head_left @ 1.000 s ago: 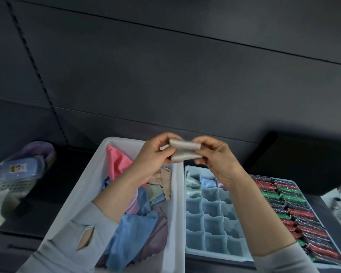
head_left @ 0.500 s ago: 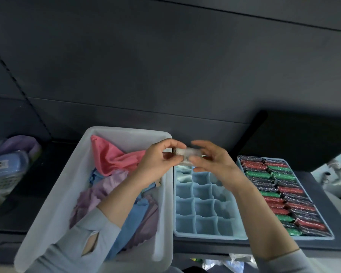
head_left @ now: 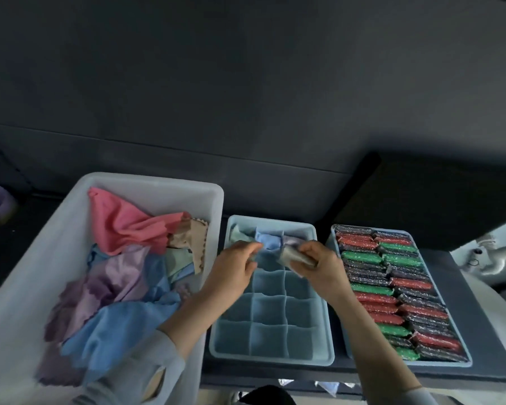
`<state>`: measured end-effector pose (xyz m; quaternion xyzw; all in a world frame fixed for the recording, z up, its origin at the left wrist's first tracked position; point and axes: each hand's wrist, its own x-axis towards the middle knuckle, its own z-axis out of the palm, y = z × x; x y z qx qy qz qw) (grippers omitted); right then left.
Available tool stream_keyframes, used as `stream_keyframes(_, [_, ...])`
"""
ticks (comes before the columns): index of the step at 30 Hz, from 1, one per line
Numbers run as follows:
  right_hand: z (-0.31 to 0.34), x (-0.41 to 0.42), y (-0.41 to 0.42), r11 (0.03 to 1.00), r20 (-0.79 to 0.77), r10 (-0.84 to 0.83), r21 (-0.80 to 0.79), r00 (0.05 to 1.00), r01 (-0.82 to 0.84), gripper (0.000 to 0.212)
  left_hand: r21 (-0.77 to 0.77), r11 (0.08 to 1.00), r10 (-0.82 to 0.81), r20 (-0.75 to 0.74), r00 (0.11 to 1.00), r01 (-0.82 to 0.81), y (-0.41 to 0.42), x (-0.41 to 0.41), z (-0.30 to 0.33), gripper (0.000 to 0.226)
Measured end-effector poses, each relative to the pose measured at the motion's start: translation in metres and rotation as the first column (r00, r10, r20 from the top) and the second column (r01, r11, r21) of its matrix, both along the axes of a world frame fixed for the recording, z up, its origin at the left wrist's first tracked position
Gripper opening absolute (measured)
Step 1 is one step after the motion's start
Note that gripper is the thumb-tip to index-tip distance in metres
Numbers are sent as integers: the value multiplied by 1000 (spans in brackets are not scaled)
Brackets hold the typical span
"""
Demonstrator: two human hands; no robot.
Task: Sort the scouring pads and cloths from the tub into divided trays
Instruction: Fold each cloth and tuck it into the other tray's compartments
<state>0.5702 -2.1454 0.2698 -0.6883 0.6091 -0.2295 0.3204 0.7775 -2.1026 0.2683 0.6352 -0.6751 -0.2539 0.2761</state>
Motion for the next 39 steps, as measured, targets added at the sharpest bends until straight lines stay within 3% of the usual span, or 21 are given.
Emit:
stream_keyframes(5, [-34, 27, -17, 992, -2, 52, -115, 999, -52, 27, 131, 988, 49, 257, 965, -85, -7, -20, -20, 52])
stream_keyframes(7, [-45, 36, -20, 978, -92, 129, -154, 987, -143, 24, 175, 976, 73, 314, 947, -133, -7, -23, -25, 51])
stream_keyframes(11, [-54, 41, -20, 959, -304, 177, -161, 936, -234, 26, 188, 968, 91, 348, 933, -164, -7, -23, -25, 55])
stream_keyframes(15, [-39, 53, -23, 922, -545, 139, -233, 827, -309, 37, 169, 970, 105, 361, 927, -175, -10, -20, -26, 54])
stream_keyframes(18, [-32, 61, -27, 935, -592, 175, -149, 786, -321, 30, 151, 972, 120, 347, 930, -181, -11, -20, -28, 50])
stream_keyframes(29, [-37, 62, -24, 949, -534, 170, -136, 828, -283, 16, 67, 989, 114, 249, 962, -134, -10, -16, -25, 42])
stream_keyframes(32, [-28, 61, -20, 947, -380, 94, -250, 920, -200, 31, -137, 987, 98, 114, 989, -82, -6, -1, -3, 40])
stream_keyframes(35, [-10, 79, -12, 904, -253, -6, -414, 968, -102, 29, -338, 930, 163, 22, 986, -146, 2, 48, 15, 39])
stream_keyframes(39, [14, 139, 9, 843, -100, -16, -537, 995, -41, 22, -296, 919, 304, 113, 946, -260, 17, 150, 5, 37])
